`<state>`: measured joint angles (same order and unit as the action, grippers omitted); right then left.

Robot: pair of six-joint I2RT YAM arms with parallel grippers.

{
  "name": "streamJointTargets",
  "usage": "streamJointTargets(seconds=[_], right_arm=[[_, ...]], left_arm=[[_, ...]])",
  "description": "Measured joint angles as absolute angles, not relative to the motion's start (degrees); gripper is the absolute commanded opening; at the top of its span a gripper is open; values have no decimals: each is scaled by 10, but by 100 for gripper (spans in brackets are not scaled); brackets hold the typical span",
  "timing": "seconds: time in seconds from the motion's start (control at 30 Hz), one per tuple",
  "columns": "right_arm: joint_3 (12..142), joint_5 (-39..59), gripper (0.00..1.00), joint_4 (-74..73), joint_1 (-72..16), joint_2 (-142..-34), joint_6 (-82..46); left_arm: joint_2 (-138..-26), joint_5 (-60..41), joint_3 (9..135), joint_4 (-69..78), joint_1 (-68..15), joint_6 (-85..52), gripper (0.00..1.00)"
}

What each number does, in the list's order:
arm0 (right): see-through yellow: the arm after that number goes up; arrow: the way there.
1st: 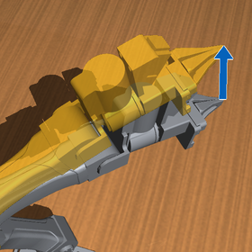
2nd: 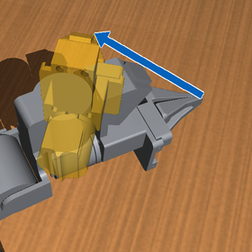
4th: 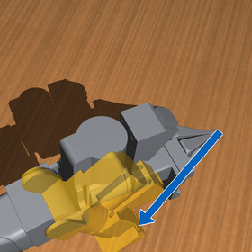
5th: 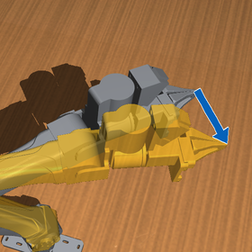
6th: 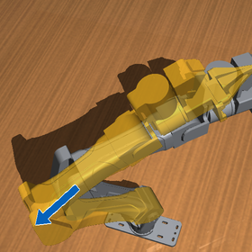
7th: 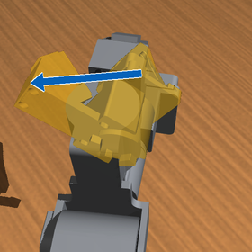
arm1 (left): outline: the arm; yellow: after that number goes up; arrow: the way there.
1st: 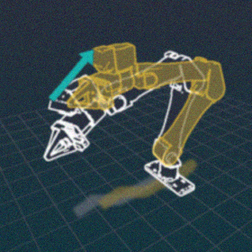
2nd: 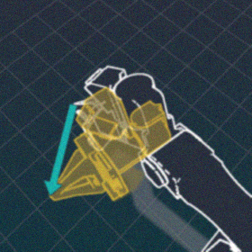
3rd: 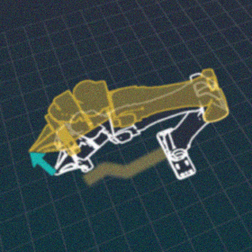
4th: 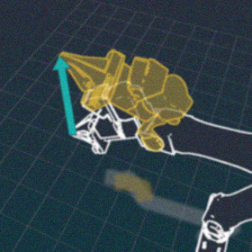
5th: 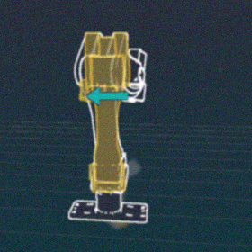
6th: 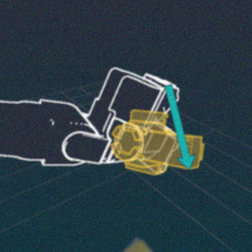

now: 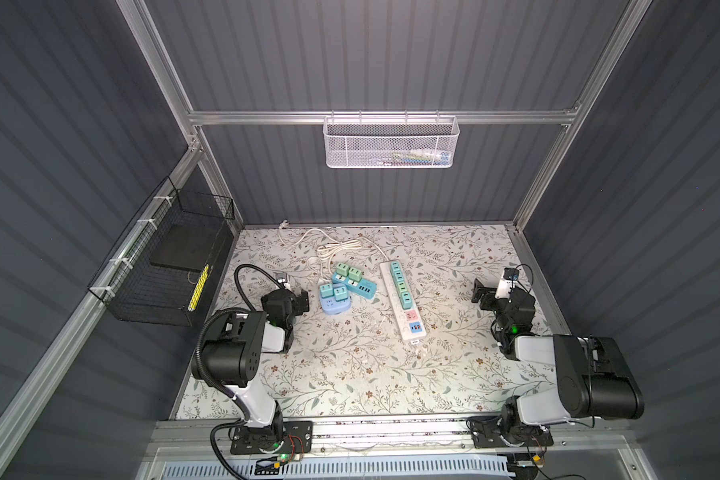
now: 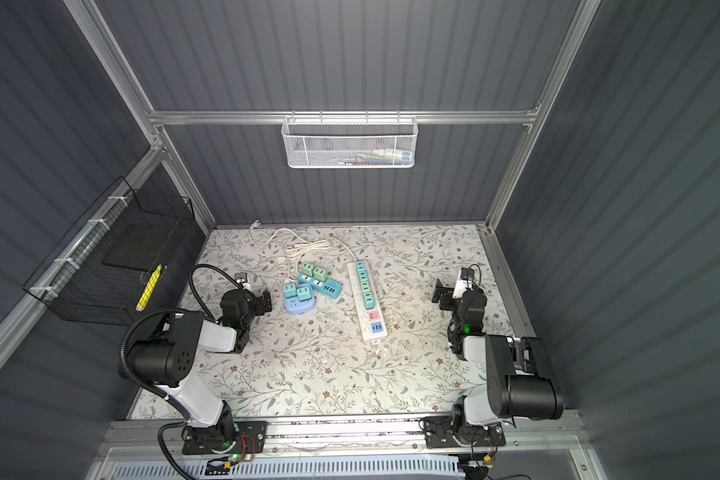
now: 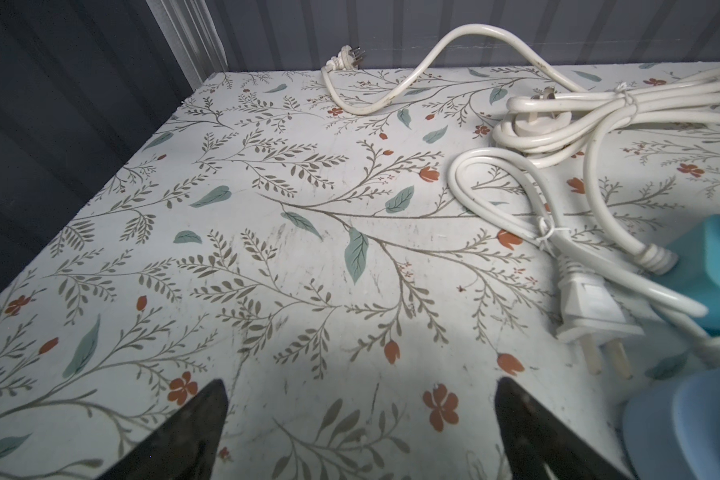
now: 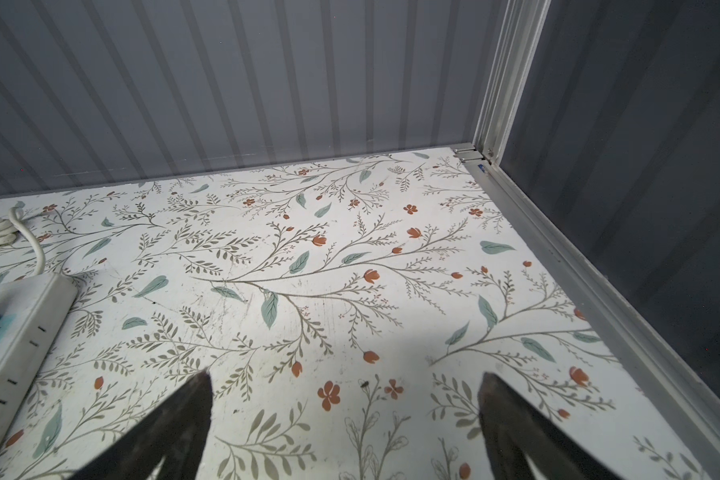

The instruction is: Insert the plug

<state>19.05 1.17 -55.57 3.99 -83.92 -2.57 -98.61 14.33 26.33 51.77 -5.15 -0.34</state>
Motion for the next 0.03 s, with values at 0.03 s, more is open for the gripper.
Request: streamJointTargets(seconds=[0.03], right_arm=[[190, 12, 99, -556, 40, -839, -26]], left_arm=[[-986, 143, 263, 518, -51, -3, 100]])
